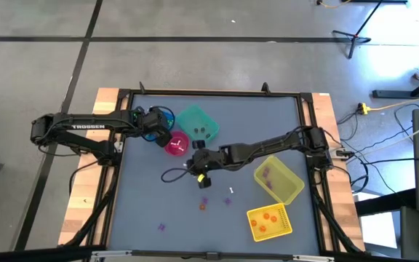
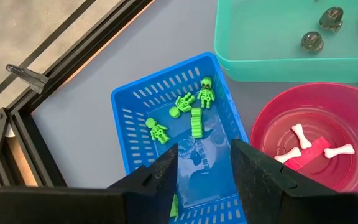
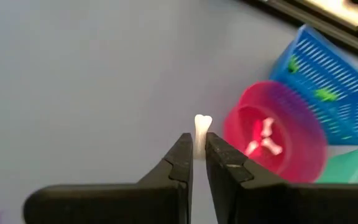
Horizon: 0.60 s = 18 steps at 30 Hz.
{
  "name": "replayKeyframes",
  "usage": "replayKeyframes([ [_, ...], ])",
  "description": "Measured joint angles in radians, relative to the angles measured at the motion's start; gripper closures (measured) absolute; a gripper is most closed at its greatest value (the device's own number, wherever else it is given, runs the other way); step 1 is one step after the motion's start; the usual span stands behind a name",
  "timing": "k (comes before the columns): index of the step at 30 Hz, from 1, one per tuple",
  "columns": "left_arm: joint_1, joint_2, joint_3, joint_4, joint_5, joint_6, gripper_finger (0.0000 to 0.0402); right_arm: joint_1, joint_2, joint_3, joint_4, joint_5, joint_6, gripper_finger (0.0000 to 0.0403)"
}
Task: Sort Halloween decoration
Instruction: Put the white bone toy into the red bin
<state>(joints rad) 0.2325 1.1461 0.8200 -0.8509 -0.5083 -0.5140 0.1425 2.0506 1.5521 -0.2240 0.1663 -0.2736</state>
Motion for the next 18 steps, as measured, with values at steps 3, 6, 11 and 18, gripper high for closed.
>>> replayKeyframes([
  [3, 0.0, 0.0, 0.0, 0.0, 0.0, 0.0, 0.027, -0.018, 0.0, 0.018, 0.021, 0.007, -0.021, 0.037],
  [6, 0.0, 0.0, 0.0, 0.0, 0.0, 0.0, 0.027, -0.045, 0.0, 0.018, 0.085, 0.006, -0.023, 0.037],
  [11, 0.0, 0.0, 0.0, 0.0, 0.0, 0.0, 0.027, -0.101, 0.0, 0.018, 0.154, -0.02, -0.022, 0.037],
  [18, 0.0, 0.0, 0.0, 0.0, 0.0, 0.0, 0.027, -0.171, 0.009, 0.019, 0.178, -0.091, -0.02, 0.037],
])
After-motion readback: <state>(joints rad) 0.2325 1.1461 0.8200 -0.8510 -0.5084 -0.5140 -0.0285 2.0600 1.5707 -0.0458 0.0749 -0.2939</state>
